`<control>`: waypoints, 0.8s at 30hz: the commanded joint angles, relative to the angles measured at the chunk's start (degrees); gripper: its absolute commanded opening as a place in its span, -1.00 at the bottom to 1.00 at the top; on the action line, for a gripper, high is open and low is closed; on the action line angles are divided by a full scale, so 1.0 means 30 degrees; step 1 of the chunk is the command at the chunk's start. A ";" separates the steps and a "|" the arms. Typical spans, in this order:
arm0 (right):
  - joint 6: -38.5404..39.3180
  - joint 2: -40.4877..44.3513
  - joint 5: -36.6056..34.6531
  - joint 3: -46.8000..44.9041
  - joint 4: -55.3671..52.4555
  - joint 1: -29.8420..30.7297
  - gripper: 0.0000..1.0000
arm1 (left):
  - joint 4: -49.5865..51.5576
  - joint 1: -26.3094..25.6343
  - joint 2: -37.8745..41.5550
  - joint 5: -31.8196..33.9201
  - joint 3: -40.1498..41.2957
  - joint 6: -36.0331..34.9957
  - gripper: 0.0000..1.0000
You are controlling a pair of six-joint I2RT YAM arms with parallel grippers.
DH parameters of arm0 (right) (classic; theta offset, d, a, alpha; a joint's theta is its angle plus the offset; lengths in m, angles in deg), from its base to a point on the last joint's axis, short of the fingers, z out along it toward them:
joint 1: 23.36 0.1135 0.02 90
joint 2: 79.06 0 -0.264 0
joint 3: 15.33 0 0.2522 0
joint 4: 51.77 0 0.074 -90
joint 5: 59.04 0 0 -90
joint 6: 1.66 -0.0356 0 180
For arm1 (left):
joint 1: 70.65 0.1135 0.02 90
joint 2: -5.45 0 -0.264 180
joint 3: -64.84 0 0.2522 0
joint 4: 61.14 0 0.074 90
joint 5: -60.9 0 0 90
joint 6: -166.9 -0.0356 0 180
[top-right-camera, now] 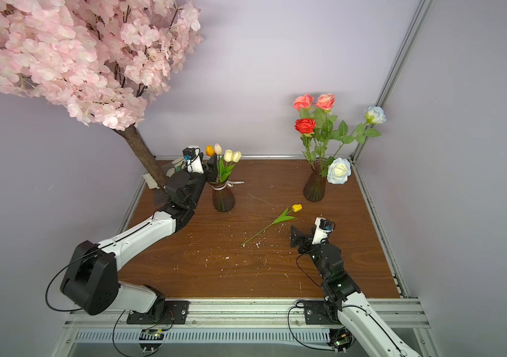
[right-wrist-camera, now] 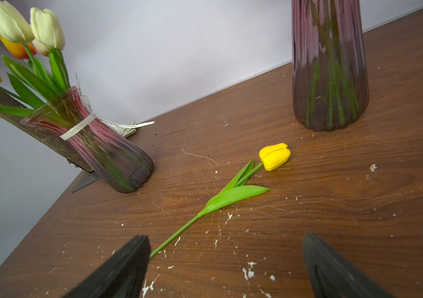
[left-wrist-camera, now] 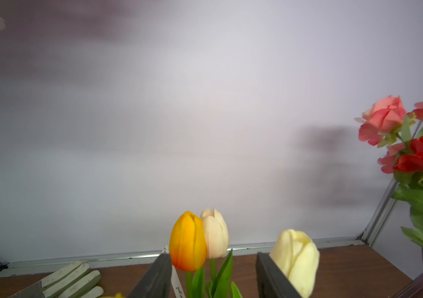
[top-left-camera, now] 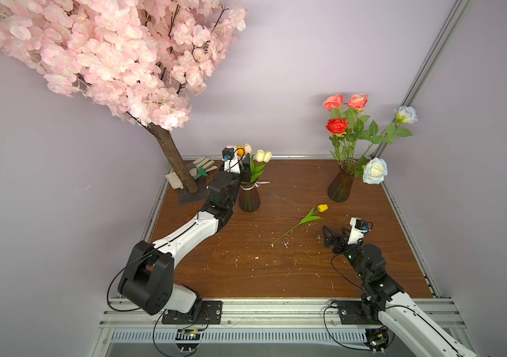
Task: Arrange the flowers in different vases according to their variety
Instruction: Insert the flower into the vase, then pick up the flower at the center of the board.
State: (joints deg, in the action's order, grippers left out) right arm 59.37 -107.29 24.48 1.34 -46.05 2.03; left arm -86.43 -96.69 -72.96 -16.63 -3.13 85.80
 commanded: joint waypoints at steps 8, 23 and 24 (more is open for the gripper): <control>0.0975 0.0311 0.1064 0.1037 -0.0790 0.0034 0.99 | 0.6908 -0.2054 0.3221 -0.1017 -0.0329 0.0356 0.67; -0.0052 -0.1323 0.3910 0.0366 0.2255 -0.0175 0.99 | 1.0438 -0.6154 0.3961 -0.1935 0.1705 0.1215 0.98; -0.0432 -0.1895 0.3889 0.0303 0.2626 -0.0172 0.99 | 1.0354 -0.6283 0.3761 -0.2000 0.1767 0.1289 0.98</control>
State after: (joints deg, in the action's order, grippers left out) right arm 60.22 -110.24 34.75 1.85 -43.56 1.68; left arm -57.18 -113.69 -60.64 -22.60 1.57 89.01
